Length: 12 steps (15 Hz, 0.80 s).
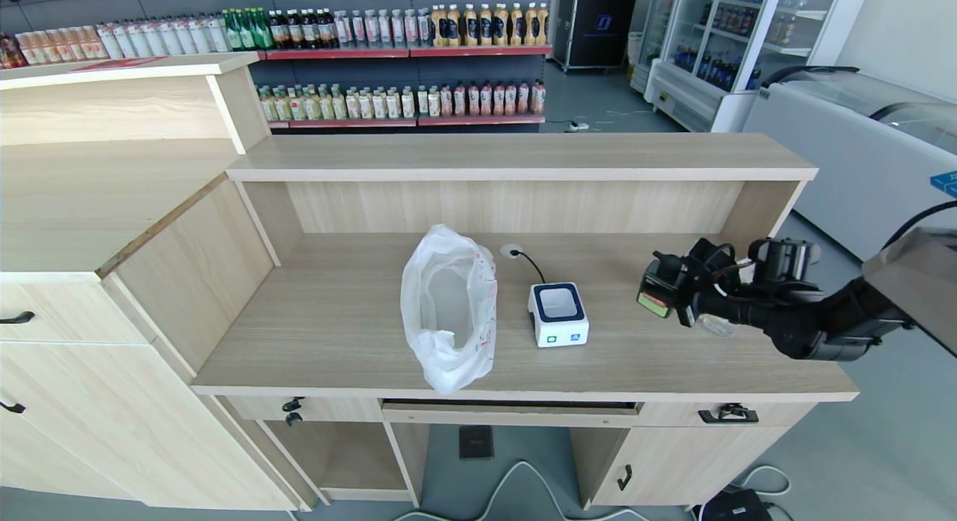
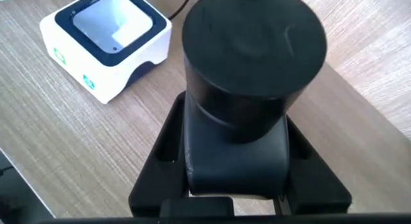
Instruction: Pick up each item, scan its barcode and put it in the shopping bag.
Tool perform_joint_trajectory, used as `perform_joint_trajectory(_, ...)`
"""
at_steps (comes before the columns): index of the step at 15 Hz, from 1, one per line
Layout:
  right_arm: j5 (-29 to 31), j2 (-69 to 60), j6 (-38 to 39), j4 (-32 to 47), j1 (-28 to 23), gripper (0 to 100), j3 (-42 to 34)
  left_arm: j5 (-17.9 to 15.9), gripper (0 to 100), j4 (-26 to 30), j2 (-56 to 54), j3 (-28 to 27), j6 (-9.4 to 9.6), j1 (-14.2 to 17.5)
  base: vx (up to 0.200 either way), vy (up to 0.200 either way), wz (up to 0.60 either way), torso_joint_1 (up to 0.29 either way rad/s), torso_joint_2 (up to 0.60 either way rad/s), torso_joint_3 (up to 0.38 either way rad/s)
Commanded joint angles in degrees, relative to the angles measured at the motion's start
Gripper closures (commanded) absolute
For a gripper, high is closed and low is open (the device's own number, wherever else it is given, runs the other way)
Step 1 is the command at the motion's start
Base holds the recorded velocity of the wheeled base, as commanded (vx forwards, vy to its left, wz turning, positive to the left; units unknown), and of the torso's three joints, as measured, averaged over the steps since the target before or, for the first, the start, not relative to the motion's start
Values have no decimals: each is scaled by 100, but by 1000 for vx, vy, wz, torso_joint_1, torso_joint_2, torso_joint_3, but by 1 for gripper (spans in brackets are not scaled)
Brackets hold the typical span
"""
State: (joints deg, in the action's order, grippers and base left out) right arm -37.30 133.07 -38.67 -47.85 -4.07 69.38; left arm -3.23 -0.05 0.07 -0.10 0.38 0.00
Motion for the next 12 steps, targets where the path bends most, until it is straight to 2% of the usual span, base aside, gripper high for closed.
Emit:
perform_joint_trajectory(1, 4, -2391, -1275, 39, -445, 100, -1902, -2, 0, 5, 1, 1, -3, 0, 0, 0, 0, 0, 0, 0)
perform_joint_trajectory(2, -31, -2743, -1679, 179, -568, 100, -2077, -2, 0, 5, 1, 1, -3, 0, 0, 0, 0, 0, 0, 0)
perform_joint_trajectory(3, -357, -3560, -2716, 786, -867, 100, -2130, -2, 0, 5, 1, 1, -3, 0, 0, 0, 0, 0, 0, 0)
perform_joint_trajectory(4, -840, -3964, -3191, 1102, -999, 100, -2130, -2, 0, -4, 1, 1, -3, 0, 0, 0, 0, 0, 0, 0)
perform_joint_trajectory(6, -1578, -4588, -4386, 1137, -1245, 100, -2649, -2, 0, -4, 1, 1, -3, 0, 0, 0, 0, 0, 0, 0)
perform_joint_trajectory(8, -1974, -5204, -5520, 900, -1289, 100, -3220, -2, 0, -4, 1, 1, -3, 0, 0, 0, 0, 0, 0, 0)
perform_joint_trajectory(9, -2176, -5432, -6126, 724, -1184, 100, -3299, -2, 0, -4, 1, 1, 6, 0, 0, 0, 0, 0, 0, 0)
perform_joint_trajectory(10, -2273, -5599, -6680, 601, -832, 100, -3317, -2, 0, -4, 1, 1, -3, 0, 0, 0, 0, 0, 0, 0)
perform_joint_trajectory(12, -2150, -5819, -7884, 540, 583, 100, -3387, -2, 0, -4, 1, 1, -3, 0, 0, 0, 0, 0, 0, 0)
